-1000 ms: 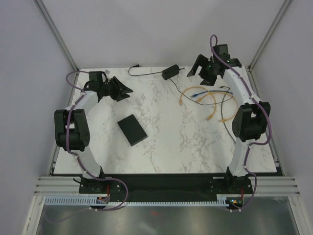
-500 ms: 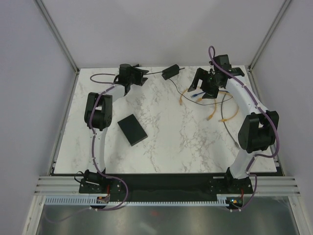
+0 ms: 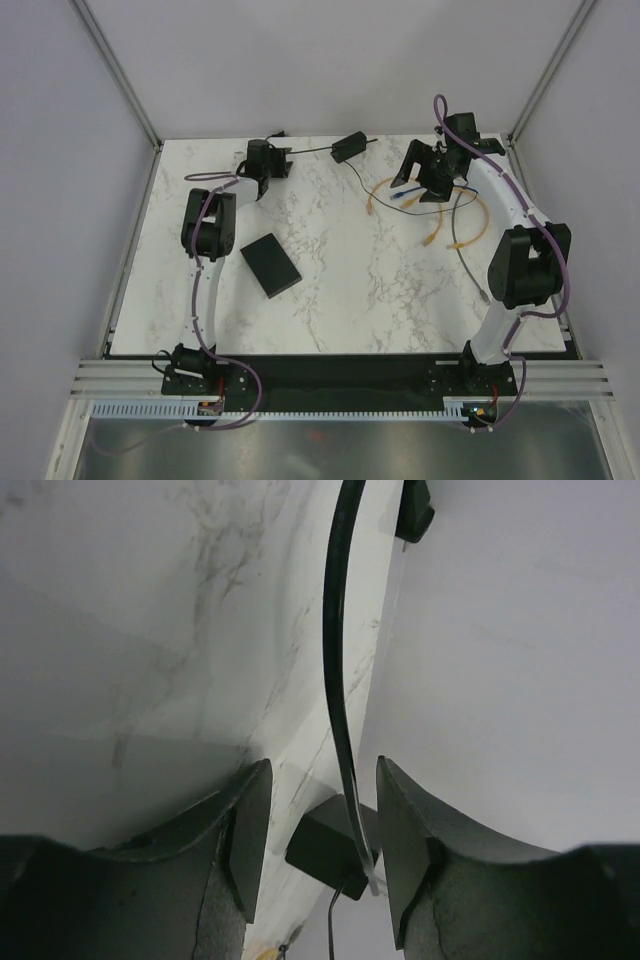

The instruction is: Pull the plug from the switch port

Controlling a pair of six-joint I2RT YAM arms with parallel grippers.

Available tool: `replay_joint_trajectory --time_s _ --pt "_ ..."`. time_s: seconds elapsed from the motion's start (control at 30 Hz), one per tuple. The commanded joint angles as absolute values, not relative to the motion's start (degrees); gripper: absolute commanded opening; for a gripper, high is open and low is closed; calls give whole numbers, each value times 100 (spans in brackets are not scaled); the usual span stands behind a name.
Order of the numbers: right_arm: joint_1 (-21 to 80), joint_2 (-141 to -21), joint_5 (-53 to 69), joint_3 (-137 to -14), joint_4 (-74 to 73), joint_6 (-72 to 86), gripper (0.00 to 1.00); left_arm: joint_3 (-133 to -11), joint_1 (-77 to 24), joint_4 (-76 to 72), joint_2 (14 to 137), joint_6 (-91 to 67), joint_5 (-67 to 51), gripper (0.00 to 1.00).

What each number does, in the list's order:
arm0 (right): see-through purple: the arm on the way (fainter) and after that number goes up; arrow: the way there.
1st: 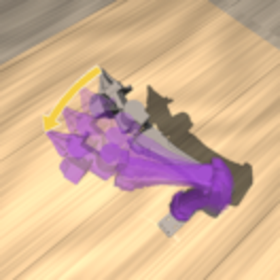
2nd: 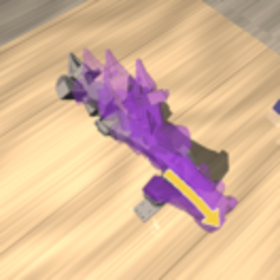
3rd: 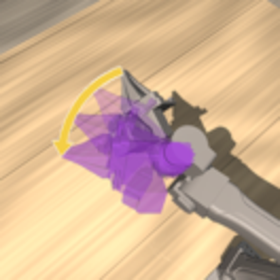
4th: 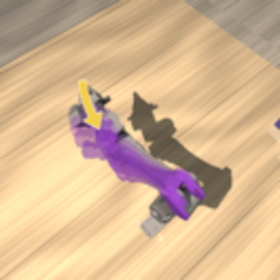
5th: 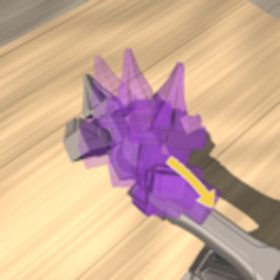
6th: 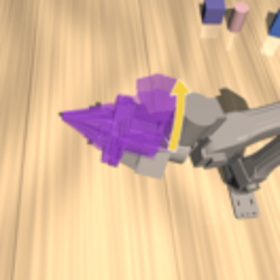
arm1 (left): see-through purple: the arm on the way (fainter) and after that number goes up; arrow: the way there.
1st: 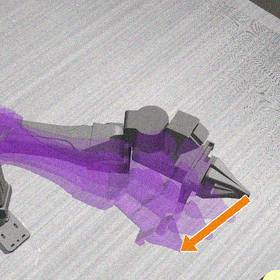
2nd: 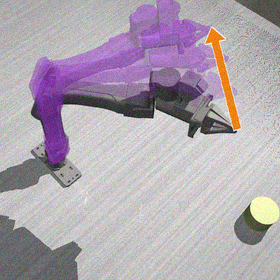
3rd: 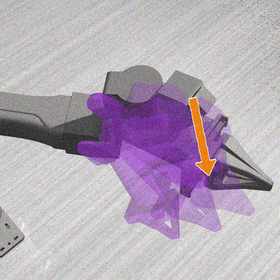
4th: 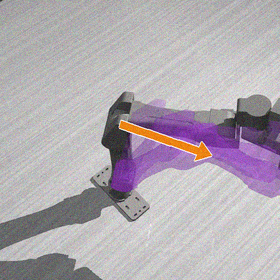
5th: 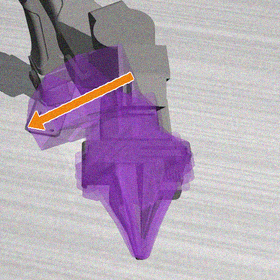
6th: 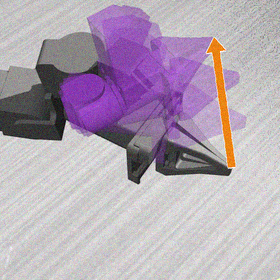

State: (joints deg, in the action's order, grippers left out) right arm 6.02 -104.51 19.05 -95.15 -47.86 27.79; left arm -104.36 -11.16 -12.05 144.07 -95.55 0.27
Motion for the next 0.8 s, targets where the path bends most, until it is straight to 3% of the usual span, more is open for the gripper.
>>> replay_joint_trajectory --time_s 0.0,0.13,0.23,0.33,0.5,0.77 --pt "598 -10608 1978 -9834 -4755 2733 98 -10993 -1028 -1345 14755 -9993 431 52" --pt "589 -10696 1977 -9905 -4755 2751 98 -11469 -941 -1406 15090 -10020 265 38" --pt "580 -10740 2004 -9940 -4764 2768 98 -11987 -844 -1415 15275 -9539 -200 15" --pt "580 -10767 2013 -10002 -4764 2769 98 -11989 -835 -1641 15022 -9090 -649 3" --pt "580 -10749 2021 -10142 -4764 2769 98 -11969 -791 -2346 14678 -8105 -1588 2" --pt "554 -10477 1916 -9985 -4755 2672 98 -12621 -835 -1961 14318 -7146 -2715 2"
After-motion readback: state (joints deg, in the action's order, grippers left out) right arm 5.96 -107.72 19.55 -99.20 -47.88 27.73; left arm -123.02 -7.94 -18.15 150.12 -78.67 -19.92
